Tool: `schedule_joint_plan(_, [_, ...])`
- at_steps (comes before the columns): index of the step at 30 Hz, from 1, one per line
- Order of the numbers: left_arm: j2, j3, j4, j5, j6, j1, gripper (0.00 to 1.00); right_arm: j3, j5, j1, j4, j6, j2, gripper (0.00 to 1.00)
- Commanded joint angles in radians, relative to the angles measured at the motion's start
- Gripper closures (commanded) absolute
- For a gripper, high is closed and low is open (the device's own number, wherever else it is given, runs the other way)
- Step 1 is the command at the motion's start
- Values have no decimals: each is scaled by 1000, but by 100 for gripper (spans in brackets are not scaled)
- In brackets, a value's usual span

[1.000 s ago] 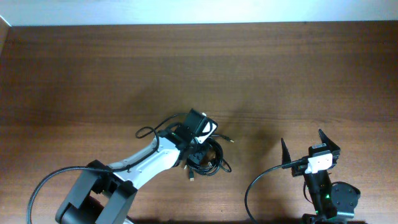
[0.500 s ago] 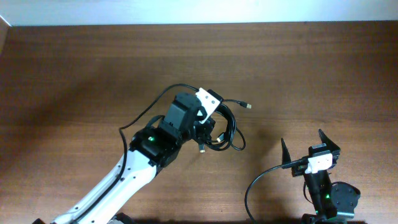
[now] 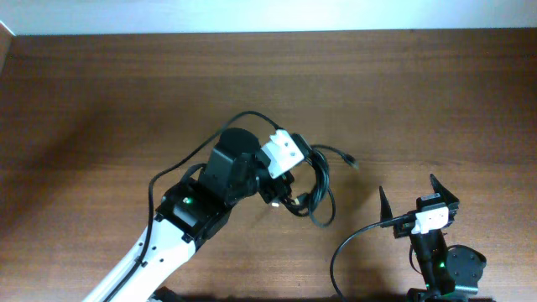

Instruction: Untangle cables

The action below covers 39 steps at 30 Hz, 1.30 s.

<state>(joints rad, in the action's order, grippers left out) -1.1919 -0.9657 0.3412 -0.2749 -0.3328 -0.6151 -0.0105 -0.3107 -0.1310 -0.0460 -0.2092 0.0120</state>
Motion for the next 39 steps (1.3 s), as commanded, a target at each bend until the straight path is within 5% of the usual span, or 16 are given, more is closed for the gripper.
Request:
schedule_joint_plan(1, [21,-27,-45,-235,-170,-4,100,5,8,6,18,4,-8,1])
schedule_joint_plan(4, [21,-27,-84,-248,-170,-4,100,5,-57,6,92,46,-9,1])
schedule_joint_plan(6, [21,-27,-108,-378,-171,-4,100,2,-57,6,178,286,-9,1])
schedule_joint_plan(10, [21,-27,-124,-500,-171,-4,100,-51,-192,6,177,496,-8,1])
schedule_joint_plan(15, [21,-27,-124,-510,-170,-4,100,-180,-292,6,-22,588,6,1])
schedule_joint_plan(18, [21,-27,-124,-340,-170,-4,100,-335,-292,6,-222,580,65,1])
schedule_joint_plan(24, [22,-27,-105,243,92,-4,100,-706,-301,6,-682,528,358,1])
schedule_joint_plan(28, [22,-27,-90,343,217,-4,100,-938,-353,6,-912,528,584,1])
schedule_joint_plan(39, [21,-27,-71,597,364,-4,100,-975,-750,6,-895,611,860,1])
